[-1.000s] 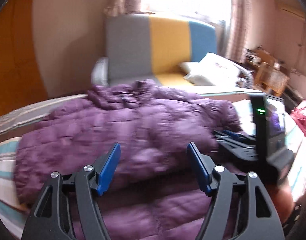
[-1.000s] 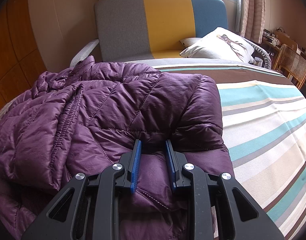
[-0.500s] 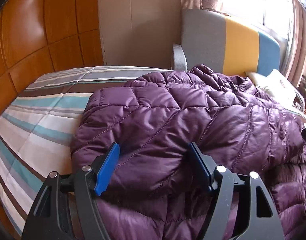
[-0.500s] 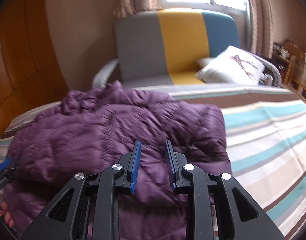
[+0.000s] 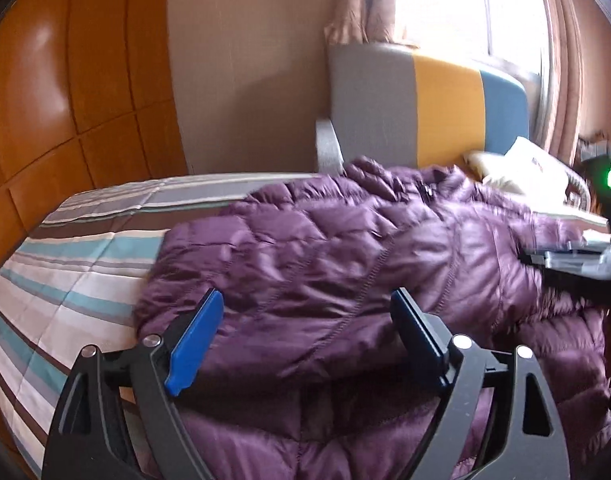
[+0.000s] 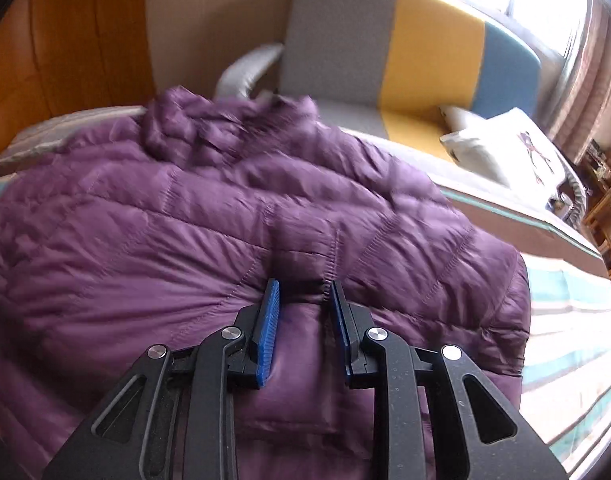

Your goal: Fold large clothes

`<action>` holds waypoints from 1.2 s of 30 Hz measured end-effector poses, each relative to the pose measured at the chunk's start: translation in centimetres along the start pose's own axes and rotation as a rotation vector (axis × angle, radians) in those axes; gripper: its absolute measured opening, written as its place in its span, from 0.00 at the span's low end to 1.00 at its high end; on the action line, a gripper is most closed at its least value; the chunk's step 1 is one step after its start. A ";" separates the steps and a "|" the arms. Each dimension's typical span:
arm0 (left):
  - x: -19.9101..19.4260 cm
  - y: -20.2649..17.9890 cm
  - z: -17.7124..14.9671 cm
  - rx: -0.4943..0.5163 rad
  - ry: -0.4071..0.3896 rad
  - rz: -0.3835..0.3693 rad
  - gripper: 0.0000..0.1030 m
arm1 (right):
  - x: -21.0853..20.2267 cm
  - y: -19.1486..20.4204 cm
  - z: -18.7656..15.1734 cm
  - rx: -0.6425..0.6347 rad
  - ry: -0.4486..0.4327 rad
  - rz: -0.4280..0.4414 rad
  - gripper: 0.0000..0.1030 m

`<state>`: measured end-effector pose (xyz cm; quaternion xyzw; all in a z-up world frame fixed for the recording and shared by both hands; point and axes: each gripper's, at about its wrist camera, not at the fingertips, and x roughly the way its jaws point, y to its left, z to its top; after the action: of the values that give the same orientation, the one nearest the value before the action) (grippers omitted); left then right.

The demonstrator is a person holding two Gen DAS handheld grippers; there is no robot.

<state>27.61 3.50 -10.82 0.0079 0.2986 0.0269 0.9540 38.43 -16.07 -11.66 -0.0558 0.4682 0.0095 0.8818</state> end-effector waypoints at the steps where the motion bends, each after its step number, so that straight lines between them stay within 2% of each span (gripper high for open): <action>1: 0.1 0.3 0.1 -0.015 0.004 -0.004 0.84 | 0.0 -0.8 -0.4 0.024 0.006 0.009 0.24; 4: 1.5 1.1 0.2 -0.050 0.062 0.020 0.84 | 0.1 -2.5 -1.5 0.093 0.012 -0.002 0.24; 8: 2.2 1.9 0.4 -0.092 0.099 0.031 0.83 | -1.3 -2.4 -2.1 0.120 -0.046 -0.005 0.24; 11: 2.2 1.2 1.1 -0.059 0.090 0.018 0.83 | -4.1 -2.2 -1.8 0.143 -0.165 0.084 0.24; 13: 2.3 0.4 1.9 -0.033 0.070 0.009 0.83 | -5.0 -1.4 -1.1 0.123 -0.209 0.129 0.24; 17: 4.4 -2.4 3.5 0.049 0.100 -0.023 0.83 | -3.5 1.0 0.5 0.070 -0.179 0.175 0.24; 20: 7.3 -3.1 3.7 0.097 0.160 0.012 0.84 | -1.3 1.2 1.4 0.077 -0.133 0.167 0.24; 23: 9.5 -2.3 2.9 0.055 0.219 -0.024 0.87 | 0.7 1.6 1.0 0.092 -0.087 0.176 0.24; 26: 10.2 -1.9 2.6 0.028 0.233 -0.045 0.87 | 1.5 2.3 0.6 0.064 -0.098 0.139 0.24; 30: 10.3 -2.1 2.3 0.034 0.232 -0.033 0.88 | 1.7 3.2 0.4 0.028 -0.106 0.089 0.24; 33: 10.3 -2.2 2.3 0.028 0.230 -0.037 0.88 | 1.1 2.4 0.4 0.054 -0.112 0.126 0.24; 36: 9.7 -1.7 2.4 0.014 0.213 -0.039 0.91 | -1.5 0.0 0.0 0.127 -0.183 0.185 0.24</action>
<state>37.02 2.36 -14.42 0.0057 0.3988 0.0068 0.9170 37.61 -16.05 -10.36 0.0448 0.3886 0.0661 0.9179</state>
